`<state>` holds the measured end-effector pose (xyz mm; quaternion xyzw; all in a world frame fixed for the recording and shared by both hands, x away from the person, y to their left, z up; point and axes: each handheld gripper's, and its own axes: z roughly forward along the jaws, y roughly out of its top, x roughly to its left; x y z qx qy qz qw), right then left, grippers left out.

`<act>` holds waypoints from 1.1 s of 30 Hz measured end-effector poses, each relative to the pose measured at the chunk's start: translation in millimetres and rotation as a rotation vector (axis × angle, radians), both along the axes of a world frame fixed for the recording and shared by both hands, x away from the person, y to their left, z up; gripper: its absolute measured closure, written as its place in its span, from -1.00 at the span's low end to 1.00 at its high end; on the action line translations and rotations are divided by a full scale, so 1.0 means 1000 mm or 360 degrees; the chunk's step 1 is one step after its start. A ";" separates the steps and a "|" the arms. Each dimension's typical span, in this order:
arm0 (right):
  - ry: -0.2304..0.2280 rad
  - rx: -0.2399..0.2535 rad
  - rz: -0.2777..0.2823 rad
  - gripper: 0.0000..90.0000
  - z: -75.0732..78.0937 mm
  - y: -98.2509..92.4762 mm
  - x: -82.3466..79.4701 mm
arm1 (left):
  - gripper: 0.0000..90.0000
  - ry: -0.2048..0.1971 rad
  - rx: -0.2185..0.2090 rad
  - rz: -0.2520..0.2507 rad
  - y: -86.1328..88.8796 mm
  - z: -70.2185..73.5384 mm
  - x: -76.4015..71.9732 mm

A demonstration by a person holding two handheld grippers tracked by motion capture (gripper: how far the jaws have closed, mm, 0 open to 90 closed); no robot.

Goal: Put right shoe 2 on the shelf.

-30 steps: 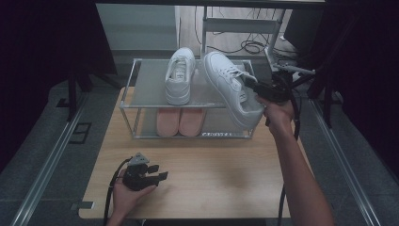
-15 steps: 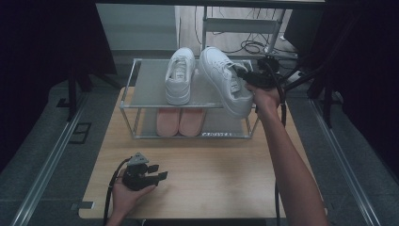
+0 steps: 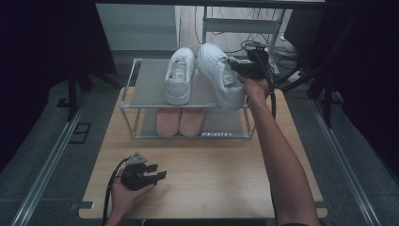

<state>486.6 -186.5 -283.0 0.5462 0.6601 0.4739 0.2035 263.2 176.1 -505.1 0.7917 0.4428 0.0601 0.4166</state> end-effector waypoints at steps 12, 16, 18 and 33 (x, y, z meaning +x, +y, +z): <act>0.0064 -0.0025 -0.0093 0.76 -0.007 0.018 0.026 | 0.07 0.0001 -0.0006 0.0006 0.004 0.000 0.001; 0.0078 -0.0029 -0.0116 0.76 -0.010 0.022 0.034 | 0.07 0.0003 -0.0009 0.0006 0.004 0.000 0.001; 0.0086 -0.0031 -0.0123 0.76 -0.011 0.025 0.037 | 0.07 0.0005 -0.0010 0.0009 0.005 0.000 0.001; 0.0113 -0.0010 -0.0133 0.53 -0.022 0.035 0.050 | 0.07 0.0002 -0.0008 0.0021 0.007 -0.001 0.001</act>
